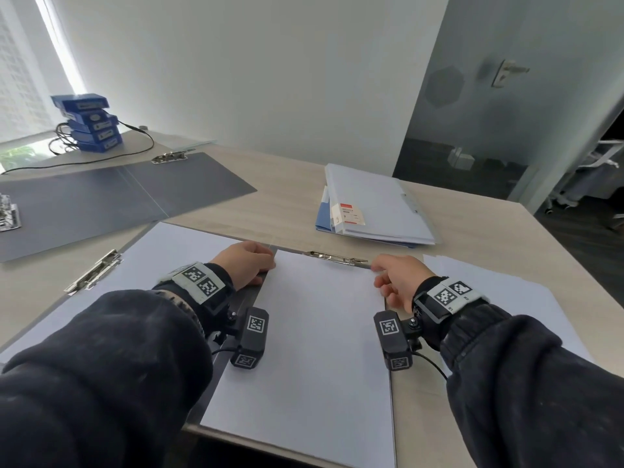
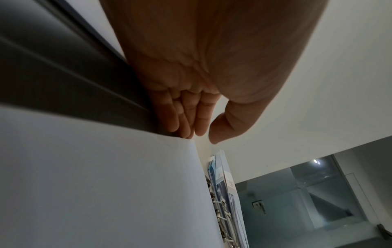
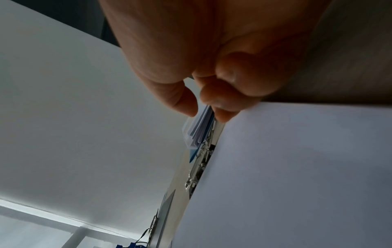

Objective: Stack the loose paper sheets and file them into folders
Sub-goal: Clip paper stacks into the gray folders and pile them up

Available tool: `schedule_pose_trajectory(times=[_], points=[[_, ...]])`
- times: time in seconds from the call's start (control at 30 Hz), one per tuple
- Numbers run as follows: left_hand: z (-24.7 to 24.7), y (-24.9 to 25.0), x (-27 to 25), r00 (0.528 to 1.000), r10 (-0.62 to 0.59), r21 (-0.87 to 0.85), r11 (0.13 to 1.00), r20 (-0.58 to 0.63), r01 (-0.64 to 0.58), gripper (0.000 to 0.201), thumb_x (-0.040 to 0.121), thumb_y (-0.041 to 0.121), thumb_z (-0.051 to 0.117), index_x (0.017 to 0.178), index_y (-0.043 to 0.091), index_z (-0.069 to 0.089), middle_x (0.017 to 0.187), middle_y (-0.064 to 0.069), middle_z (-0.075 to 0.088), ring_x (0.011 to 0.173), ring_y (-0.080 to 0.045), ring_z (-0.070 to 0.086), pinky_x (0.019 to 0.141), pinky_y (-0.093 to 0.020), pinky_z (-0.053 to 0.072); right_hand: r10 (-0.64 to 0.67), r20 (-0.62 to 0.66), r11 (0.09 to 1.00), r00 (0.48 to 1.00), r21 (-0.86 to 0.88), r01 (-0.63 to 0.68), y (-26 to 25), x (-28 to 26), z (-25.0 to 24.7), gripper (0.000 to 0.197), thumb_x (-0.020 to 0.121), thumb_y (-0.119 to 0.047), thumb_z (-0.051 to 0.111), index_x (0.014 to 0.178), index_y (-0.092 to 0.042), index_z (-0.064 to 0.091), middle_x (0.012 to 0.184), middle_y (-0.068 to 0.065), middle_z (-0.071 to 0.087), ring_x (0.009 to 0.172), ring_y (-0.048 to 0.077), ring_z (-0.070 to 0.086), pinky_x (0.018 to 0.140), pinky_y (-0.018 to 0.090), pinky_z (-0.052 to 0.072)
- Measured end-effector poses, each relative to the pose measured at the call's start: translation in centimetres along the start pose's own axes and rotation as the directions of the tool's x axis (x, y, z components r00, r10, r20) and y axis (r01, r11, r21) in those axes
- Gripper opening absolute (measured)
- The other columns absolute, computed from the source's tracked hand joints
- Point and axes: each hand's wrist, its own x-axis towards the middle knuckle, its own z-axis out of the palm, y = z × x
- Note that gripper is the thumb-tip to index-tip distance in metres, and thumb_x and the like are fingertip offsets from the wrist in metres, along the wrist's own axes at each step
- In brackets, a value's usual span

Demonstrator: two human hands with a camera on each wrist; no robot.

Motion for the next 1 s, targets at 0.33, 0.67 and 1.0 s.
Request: schedule_pose_trajectory(times=[0.33,0.67,1.0], points=[[0.0,0.4,-0.4,1.000,0.017,0.051,0.999,0.004,-0.017,0.013,0.087,0.018,0.068,0.099,0.017,0.072,0.107,-0.009,0.073,0.104,-0.030,0.070,0.095,-0.046,0.058,-0.174,0.047,0.980,0.984,-0.087,0.177,-2.4,-0.5,1.9,0.019,0.096,-0.019,0.053,0.108,-0.009,0.064,0.088,0.010,0.062,0.062,0.017,0.057,0.049,0.027,0.047],[-0.1,0.7,-0.9,1.000,0.027,0.084,0.996,0.016,-0.029,0.014,0.085,0.021,0.067,0.097,0.020,0.073,0.102,-0.008,0.074,0.094,-0.029,0.073,0.094,-0.048,0.058,-0.383,0.361,0.450,0.850,-0.731,0.513,-5.4,-0.3,6.2,0.051,0.100,-0.012,0.038,0.151,-0.015,0.042,0.156,0.008,0.039,0.142,0.026,0.037,0.115,0.032,0.031],[-0.3,0.7,-1.0,0.999,0.021,0.076,0.997,0.031,-0.024,0.013,0.086,0.020,0.067,0.098,0.019,0.073,0.104,-0.009,0.075,0.096,-0.028,0.074,0.093,-0.047,0.059,-0.362,0.361,0.429,0.860,-0.754,0.497,-4.9,-0.6,7.5,0.064,0.096,-0.017,0.041,0.156,-0.025,0.021,0.147,0.007,0.049,0.119,0.027,0.054,0.100,0.034,0.044]])
